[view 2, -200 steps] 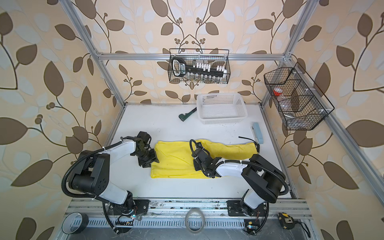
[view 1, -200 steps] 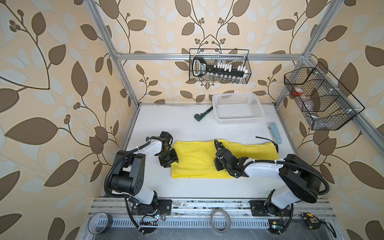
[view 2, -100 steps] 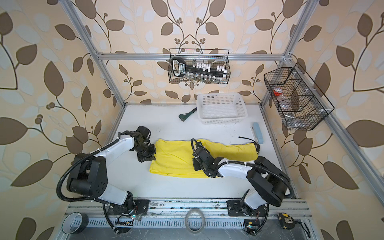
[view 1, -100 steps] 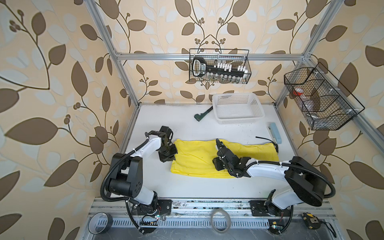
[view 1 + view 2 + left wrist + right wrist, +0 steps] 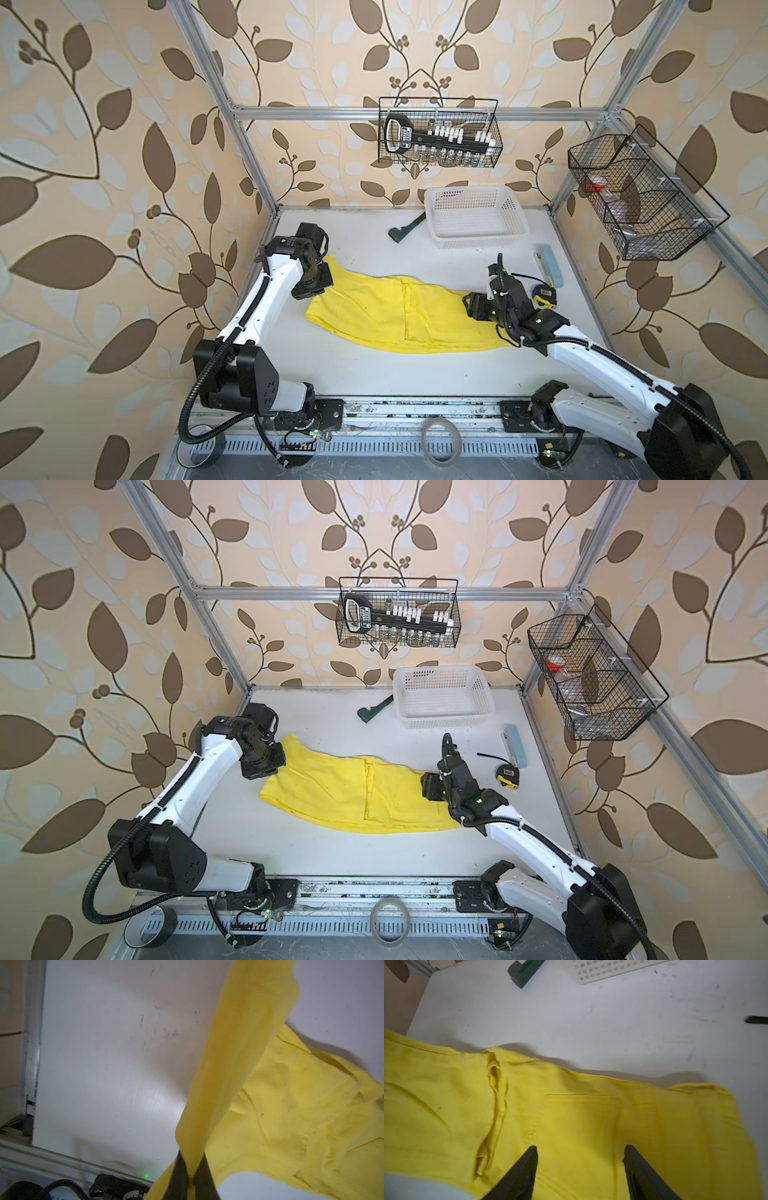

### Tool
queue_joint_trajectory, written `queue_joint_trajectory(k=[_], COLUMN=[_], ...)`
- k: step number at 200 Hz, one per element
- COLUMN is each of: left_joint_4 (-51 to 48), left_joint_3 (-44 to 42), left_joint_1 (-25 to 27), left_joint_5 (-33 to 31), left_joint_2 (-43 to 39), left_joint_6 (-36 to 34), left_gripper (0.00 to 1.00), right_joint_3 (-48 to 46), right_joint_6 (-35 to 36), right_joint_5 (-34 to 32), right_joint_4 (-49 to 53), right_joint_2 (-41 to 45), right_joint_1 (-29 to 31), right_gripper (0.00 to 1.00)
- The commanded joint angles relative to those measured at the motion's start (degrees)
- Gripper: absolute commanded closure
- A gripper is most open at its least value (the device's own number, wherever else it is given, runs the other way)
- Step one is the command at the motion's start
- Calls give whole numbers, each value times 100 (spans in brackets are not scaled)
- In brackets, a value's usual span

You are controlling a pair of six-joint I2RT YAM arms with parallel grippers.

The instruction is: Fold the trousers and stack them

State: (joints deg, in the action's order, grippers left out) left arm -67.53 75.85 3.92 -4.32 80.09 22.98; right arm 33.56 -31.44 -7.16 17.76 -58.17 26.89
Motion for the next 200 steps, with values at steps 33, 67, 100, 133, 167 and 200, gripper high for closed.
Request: queue_joint_trajectory(k=[33,67,100,133,167,200], left_joint_4=[-553,-486,-285,-89,424,1120], left_joint_3=[1151,1237,1081,1247,1489,1679], left_joint_1=[-261,-246,105,1221,2643,3641], left_joint_5=[-214,894,1516,1357,1137,1077], left_joint_2=[-196,-341,-580,-512,-151,390], left_joint_6=[-321,-251,63,705,1459,2024], left_gripper=[100,100,100,100,100,100], right_joint_3=[-731,-786,-773,-726,-785,-842], right_joint_6=[218,234,191,173,170,162], right_joint_5=[625,531,393,369,445,457], right_joint_4=[65,-308,-414,-410,-556,-758], right_joint_2=[29,-466,-612,-662,-949,-1182], right_joint_1=[-668,-507,-321,-298,-308,-310], right_gripper=[41,43,43,43,43,44])
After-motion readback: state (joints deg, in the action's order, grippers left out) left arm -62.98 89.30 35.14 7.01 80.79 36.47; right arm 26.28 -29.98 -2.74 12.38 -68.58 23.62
